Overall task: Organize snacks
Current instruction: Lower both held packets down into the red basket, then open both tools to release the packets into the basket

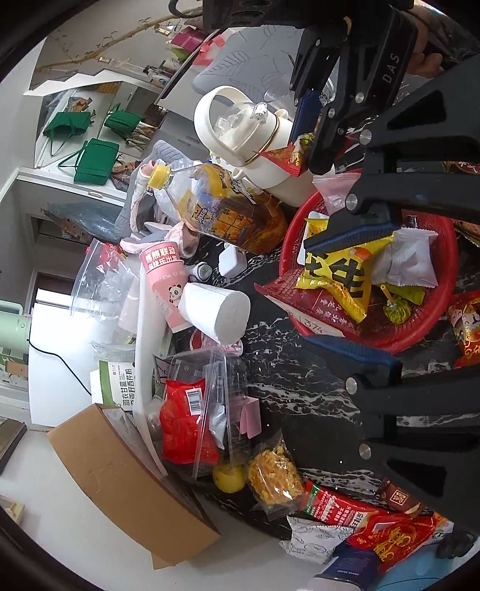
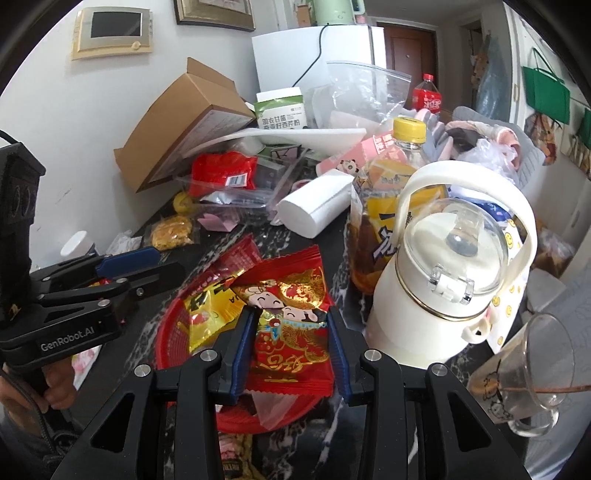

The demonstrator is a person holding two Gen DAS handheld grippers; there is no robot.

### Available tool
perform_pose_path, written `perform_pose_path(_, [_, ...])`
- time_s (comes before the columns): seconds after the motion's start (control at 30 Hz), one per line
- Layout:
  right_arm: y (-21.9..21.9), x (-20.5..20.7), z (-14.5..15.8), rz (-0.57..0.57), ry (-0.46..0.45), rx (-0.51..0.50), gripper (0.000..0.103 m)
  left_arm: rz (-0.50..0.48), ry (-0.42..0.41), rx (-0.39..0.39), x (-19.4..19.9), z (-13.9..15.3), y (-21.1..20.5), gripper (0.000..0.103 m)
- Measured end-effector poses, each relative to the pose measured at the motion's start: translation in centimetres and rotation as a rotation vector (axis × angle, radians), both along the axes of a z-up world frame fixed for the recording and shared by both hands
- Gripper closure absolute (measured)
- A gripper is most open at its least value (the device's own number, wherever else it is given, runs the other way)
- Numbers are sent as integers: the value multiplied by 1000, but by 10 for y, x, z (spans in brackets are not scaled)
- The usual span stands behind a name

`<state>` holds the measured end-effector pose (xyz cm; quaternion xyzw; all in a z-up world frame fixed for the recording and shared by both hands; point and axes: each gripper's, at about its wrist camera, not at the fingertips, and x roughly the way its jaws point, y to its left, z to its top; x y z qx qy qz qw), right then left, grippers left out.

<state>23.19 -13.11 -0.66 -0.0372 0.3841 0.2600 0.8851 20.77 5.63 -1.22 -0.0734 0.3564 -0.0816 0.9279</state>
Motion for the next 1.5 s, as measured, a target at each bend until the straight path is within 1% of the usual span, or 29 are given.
perform_pose_path(0.1, [4,8,-6,-1,10,-20,66,11,3,-4,1,-2,4,58])
perform_pose_path(0.23, [15,20,-14,-4,-5,-84,66,25,7,5,5,-6,7,58])
perform_pose_path(0.3, [20,26,-19,6,3,-101,66,30,11,-2,7,-8,10,58])
perform_pose_path(0.43, [34,35,-29,59,24,-116,66,44,21,-8,9,-12,17,58])
perform_pose_path(0.6, [48,44,-48,129,83,-122,66,59,34,-12,10,-17,23,58])
perform_pose_path(0.73, [54,44,-53,143,85,-135,61,60,45,-13,9,-20,24,58])
perform_pose_path(0.8, [51,46,-54,140,102,-119,58,59,47,-14,9,-21,25,58])
perform_pose_path(0.9, [50,46,-54,144,121,-106,50,58,46,-13,7,-19,25,58])
perform_pose_path(0.97, [49,42,-53,161,116,-105,50,57,42,-9,5,-18,24,58])
perform_pose_path(1.03, [51,36,-51,173,101,-113,46,57,37,-3,4,-16,23,58])
perform_pose_path(1.27, [47,23,-41,178,75,-122,46,59,27,9,-5,-9,22,58])
perform_pose_path(1.5, [37,10,-24,143,35,-116,46,56,5,19,-17,4,16,58])
